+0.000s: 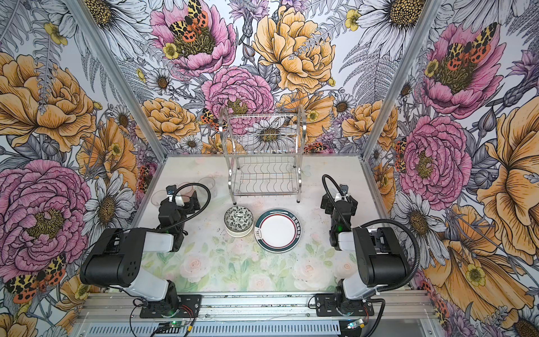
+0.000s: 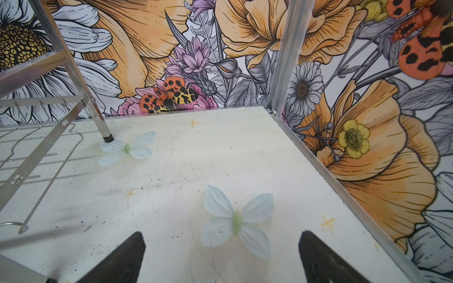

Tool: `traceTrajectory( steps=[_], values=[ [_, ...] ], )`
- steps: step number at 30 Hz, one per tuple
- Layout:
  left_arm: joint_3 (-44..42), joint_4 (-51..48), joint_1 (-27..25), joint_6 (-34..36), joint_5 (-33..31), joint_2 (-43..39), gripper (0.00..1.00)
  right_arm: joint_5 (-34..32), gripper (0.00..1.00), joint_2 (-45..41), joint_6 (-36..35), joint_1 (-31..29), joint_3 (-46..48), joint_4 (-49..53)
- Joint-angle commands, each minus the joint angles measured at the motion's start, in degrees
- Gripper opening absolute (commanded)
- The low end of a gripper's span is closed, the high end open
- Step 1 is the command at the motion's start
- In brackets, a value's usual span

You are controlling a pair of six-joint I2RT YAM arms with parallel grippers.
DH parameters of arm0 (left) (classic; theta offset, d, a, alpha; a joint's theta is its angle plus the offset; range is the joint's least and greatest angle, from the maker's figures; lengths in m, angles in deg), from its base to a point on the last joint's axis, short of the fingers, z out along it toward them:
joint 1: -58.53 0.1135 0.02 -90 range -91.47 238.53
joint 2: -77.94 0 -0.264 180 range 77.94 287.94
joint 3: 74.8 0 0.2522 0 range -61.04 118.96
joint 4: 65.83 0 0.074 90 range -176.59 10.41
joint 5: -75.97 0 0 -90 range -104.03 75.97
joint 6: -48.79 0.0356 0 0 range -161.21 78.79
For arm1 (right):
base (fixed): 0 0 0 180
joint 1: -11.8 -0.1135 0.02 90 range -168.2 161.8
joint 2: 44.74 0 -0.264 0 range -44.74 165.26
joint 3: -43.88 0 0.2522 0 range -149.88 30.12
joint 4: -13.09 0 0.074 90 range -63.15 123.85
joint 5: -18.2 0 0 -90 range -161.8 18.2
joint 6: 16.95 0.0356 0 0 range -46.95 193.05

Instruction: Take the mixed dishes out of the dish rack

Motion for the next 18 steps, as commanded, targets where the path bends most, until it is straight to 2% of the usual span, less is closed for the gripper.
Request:
traceTrajectory(
  steps=[1, 18],
  values=[
    [0.3, 0.3, -0.2, 0.9, -1.0, 0.2, 0.99, -0.6, 1.00, 0.2, -0.4, 0.0, -0.2, -0.5],
    [0.6, -0.3, 0.5, 0.6, 0.5, 0.1, 0.99, -0.6, 1.00, 0.1, -0.4, 0.0, -0.1, -0.4]
  ],
)
